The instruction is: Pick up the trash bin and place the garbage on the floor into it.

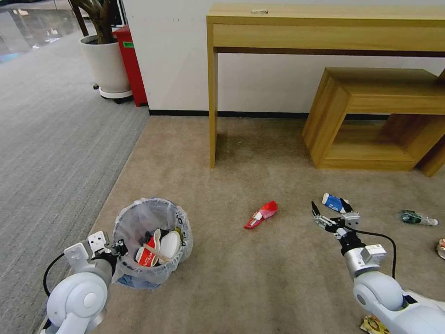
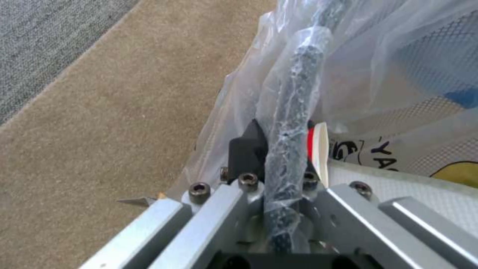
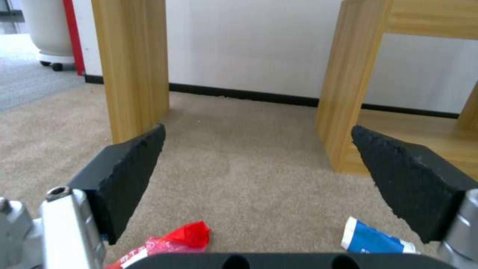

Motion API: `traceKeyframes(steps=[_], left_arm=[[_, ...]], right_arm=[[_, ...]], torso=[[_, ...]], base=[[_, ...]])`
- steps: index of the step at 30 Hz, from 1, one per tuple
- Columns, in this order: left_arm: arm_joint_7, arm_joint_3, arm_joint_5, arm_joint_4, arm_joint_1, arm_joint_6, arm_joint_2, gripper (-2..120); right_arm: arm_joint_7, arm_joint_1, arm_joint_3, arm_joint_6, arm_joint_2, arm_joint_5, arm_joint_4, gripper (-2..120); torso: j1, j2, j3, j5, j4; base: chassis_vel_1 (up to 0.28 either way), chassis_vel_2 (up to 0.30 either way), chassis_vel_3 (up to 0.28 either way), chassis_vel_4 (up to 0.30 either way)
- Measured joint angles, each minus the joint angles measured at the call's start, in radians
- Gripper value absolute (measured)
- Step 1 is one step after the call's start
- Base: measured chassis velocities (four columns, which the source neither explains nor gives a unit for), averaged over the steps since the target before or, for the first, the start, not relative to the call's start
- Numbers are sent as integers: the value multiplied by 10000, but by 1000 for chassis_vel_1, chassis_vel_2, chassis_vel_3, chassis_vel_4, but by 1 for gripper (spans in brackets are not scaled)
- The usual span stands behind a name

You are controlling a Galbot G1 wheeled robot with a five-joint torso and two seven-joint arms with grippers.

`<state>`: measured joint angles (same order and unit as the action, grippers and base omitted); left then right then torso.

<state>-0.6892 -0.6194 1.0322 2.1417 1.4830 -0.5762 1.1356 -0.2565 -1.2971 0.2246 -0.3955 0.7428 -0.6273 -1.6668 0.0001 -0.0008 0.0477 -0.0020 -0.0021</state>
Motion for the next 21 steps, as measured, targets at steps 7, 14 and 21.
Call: traceKeyframes(steps=[7, 14, 21], left_arm=[[15, 3, -12, 28, 39, 0, 11, 0], [40, -14, -40, 85, 78, 21, 14, 0], [61, -53, -61, 158, 143, 46, -3, 0]], right_arm=[[-15, -21, 0, 32, 4, 26, -30, 92], [-23, 41, -16, 67, 41, 150, -70, 91], [-55, 38, -52, 77, 85, 309, -70, 89]], torso=[[1, 0, 1, 0, 0], [0, 0, 1, -1, 0], [1, 0, 1, -1, 0]], base=[[0, 0, 0, 0], [0, 0, 0, 0], [-95, 97, 96, -80]])
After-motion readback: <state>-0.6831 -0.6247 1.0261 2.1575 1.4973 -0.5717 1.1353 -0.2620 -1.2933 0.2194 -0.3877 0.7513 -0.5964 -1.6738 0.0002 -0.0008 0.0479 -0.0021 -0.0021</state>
